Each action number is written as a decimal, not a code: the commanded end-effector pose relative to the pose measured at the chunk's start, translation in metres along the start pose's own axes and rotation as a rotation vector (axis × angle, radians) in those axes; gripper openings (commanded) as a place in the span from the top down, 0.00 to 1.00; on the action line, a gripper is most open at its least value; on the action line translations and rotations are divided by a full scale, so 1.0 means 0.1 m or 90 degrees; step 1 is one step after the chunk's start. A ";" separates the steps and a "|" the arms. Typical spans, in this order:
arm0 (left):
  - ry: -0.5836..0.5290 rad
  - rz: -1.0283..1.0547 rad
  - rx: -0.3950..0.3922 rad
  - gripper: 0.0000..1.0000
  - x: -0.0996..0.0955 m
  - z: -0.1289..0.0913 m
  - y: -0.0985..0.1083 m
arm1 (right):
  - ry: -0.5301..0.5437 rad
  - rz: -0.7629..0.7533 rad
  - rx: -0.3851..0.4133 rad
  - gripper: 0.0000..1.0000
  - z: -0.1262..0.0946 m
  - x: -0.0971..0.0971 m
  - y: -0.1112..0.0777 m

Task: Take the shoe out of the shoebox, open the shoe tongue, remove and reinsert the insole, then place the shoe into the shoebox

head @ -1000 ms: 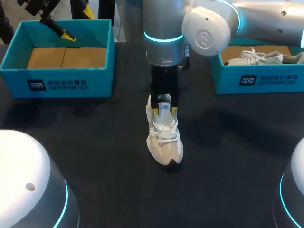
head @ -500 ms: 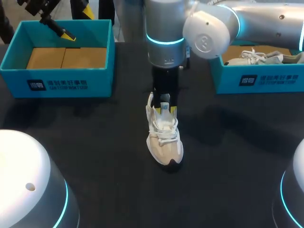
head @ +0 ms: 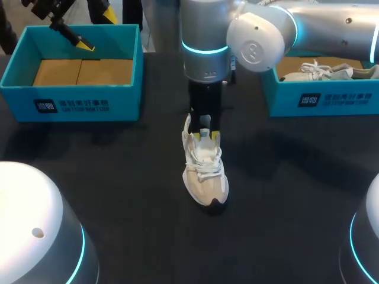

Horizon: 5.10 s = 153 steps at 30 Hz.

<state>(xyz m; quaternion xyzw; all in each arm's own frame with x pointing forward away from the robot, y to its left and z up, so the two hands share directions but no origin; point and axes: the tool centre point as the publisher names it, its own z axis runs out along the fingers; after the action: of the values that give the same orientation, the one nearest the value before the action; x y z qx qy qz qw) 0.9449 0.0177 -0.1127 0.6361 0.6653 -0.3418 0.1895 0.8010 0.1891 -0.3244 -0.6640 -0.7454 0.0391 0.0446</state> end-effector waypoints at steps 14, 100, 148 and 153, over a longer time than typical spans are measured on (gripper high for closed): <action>0.002 0.000 -0.002 0.00 0.00 0.00 -0.01 | 0.020 -0.021 -0.007 0.65 0.12 -0.05 0.11; 0.002 0.000 -0.002 0.00 0.00 0.00 -0.01 | -0.148 -0.873 -0.061 0.00 -0.33 -0.17 0.97; 0.002 0.000 -0.002 0.00 0.00 0.00 -0.01 | -0.130 -0.935 -0.045 0.40 0.41 -0.19 1.40; 0.002 0.000 -0.002 0.00 0.00 0.00 -0.01 | -0.127 -0.931 -0.039 0.53 0.45 -0.18 1.39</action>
<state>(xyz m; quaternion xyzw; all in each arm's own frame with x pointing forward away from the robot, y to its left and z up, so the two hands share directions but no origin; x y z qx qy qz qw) 0.9449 0.0178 -0.1127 0.6361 0.6653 -0.3418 0.1895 0.9335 0.1853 -0.3830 0.0085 -0.9988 0.0376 -0.0292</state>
